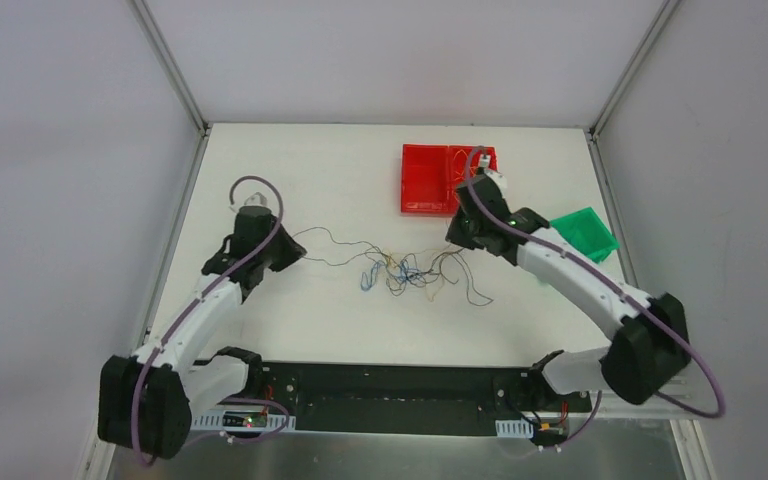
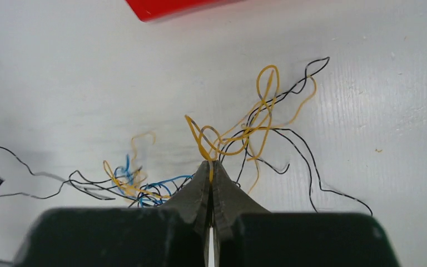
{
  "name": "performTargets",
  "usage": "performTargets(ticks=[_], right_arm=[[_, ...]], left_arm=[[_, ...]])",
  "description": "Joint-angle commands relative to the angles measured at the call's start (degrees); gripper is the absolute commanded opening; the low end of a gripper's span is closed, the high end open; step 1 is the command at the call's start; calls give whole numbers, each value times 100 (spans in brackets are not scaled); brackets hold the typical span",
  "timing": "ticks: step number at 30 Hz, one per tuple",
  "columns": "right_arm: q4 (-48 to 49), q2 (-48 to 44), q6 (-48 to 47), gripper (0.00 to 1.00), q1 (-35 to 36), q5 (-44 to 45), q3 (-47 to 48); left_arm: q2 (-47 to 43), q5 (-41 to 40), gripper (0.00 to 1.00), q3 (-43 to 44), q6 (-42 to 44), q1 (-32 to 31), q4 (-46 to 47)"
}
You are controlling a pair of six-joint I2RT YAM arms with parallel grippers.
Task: Untangle the cables
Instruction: Untie the cable.
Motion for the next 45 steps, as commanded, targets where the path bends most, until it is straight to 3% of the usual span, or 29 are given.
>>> performTargets(ticks=[1,4,7,10,14,21,26,28,29,32,33,35,38,42,45], right_arm=[[-427,-1418,39,0,-512,-908,-264],[-666,-2255,173,0,-1227,-1776,-338],[-1220,-2761,113,0,-1807,-1781,-89],[-1744,-3080,92,0,-2353,-1233,145],[-2215,-3353,201,0,-2961,-353,361],[-2292,-3822,272,0,-3275,676,480],[-2033,-3814,-13,0,-3275,-170,530],[-1818,-3751,-229,0,-3268,-1200,490],[-1719,-3681,-267,0,-3260,-1902,455],[-1472,-3472,-128,0,-3041,-3122,320],[-1413,-3448,-103,0,-2827,-3071,278],[-1368,-3406,-118,0,-2304,-2623,257],[-1491,-3191,-171,0,-1812,-2099,359],[-1532,-2909,-149,0,-1727,-1895,358],[-1454,-2892,-101,0,-1727,-1747,272]], left_arm=[[-829,722,0,-150,-388,842,-177],[-1116,803,0,44,-319,1353,-606],[-1261,862,0,281,-407,2007,-998],[-1430,881,0,390,-525,2596,-1212],[-1523,301,0,665,-653,3111,-1820],[-1627,-9,0,731,-781,3247,-2120],[-1492,588,0,721,-568,3242,-1838],[-1323,1451,9,729,-279,3232,-1474],[-1211,1991,18,759,-130,3186,-1279],[-944,2610,54,1034,287,2513,-1189],[-927,2419,69,1110,392,2182,-1211],[-945,1913,85,1218,488,1426,-1241],[-734,1515,92,1420,650,562,-1257],[-153,1131,89,1625,828,-427,-1250],[302,44,87,1804,1245,-1596,-1127]])
